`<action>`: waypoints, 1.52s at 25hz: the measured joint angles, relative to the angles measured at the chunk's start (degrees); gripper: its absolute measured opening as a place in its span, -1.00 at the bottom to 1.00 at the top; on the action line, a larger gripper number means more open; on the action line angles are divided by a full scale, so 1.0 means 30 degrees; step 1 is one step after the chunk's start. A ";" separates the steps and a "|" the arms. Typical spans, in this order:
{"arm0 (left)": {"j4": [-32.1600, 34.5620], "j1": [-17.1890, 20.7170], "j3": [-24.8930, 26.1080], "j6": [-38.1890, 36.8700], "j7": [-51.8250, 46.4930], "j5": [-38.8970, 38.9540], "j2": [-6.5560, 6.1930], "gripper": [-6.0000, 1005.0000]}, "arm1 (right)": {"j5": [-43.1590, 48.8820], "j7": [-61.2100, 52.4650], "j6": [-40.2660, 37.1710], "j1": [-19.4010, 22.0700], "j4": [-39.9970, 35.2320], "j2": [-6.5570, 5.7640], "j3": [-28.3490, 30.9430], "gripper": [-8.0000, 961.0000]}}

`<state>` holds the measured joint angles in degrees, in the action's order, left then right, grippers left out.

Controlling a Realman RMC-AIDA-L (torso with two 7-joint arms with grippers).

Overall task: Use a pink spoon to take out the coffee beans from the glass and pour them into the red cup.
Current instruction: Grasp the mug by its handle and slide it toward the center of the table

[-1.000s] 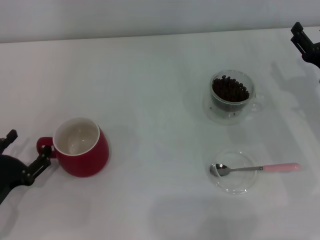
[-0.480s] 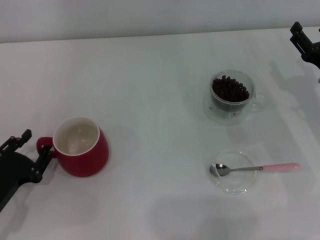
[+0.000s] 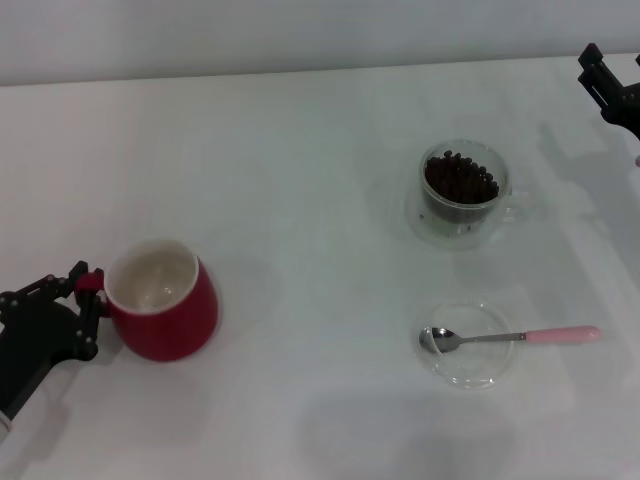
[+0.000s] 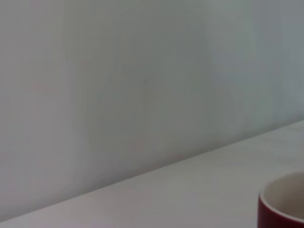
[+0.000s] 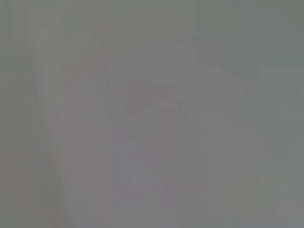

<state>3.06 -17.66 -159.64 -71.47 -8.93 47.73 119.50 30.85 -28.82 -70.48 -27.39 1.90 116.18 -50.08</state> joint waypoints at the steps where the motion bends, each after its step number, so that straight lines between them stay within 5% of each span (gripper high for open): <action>1: 0.0072 -0.0010 -0.0005 0.0060 0.0039 0.0001 0.0007 -0.49 | 0.0001 0.0000 0.0000 0.0024 0.0001 0.0001 0.0016 0.79; 7: 0.1020 -0.0095 -0.0024 0.0515 0.1192 -0.0033 0.0016 -0.75 | -0.0001 0.0000 -0.0071 0.0125 -0.0017 0.0000 0.0055 0.79; 38: 0.4081 -0.1590 -0.0110 0.3800 0.2480 -0.0357 0.0131 -0.76 | -0.0111 -0.0048 -0.0146 0.0165 0.0005 0.0000 0.0057 0.79</action>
<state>15.30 -22.43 -159.97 -60.07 -1.49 46.66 119.89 30.52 -28.97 -70.92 -26.89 1.91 116.18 -49.92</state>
